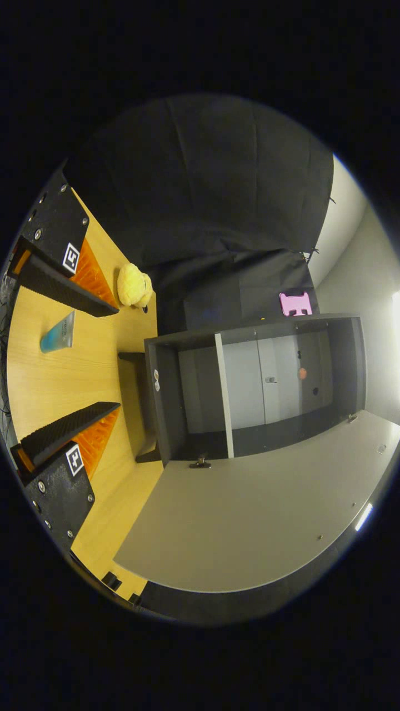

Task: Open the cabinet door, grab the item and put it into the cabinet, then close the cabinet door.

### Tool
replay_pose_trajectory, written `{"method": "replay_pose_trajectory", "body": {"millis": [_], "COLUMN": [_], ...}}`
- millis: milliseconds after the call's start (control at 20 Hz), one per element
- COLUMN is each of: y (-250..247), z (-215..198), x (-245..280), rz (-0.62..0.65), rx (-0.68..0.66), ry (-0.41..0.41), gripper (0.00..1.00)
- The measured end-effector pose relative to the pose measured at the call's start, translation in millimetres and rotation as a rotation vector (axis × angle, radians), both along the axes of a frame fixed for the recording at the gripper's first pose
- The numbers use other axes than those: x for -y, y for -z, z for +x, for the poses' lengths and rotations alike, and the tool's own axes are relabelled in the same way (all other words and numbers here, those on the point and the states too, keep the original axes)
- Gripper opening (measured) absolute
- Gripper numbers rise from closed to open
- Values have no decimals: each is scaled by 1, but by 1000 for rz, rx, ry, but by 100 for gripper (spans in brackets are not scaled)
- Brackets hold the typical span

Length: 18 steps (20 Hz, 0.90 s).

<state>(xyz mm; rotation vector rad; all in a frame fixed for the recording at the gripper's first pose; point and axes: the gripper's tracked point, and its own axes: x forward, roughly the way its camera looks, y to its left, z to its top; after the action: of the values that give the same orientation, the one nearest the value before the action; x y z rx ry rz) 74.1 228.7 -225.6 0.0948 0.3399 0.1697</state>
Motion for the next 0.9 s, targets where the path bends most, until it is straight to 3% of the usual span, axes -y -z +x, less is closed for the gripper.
{"method": "replay_pose_trajectory", "body": {"millis": [650,900], "y": [113,151], "z": [7,6], "x": [-45,-44], "rz": [-27,-50], "rx": [-219,-309], "ry": [-16,-17], "gripper": [95,83]}}
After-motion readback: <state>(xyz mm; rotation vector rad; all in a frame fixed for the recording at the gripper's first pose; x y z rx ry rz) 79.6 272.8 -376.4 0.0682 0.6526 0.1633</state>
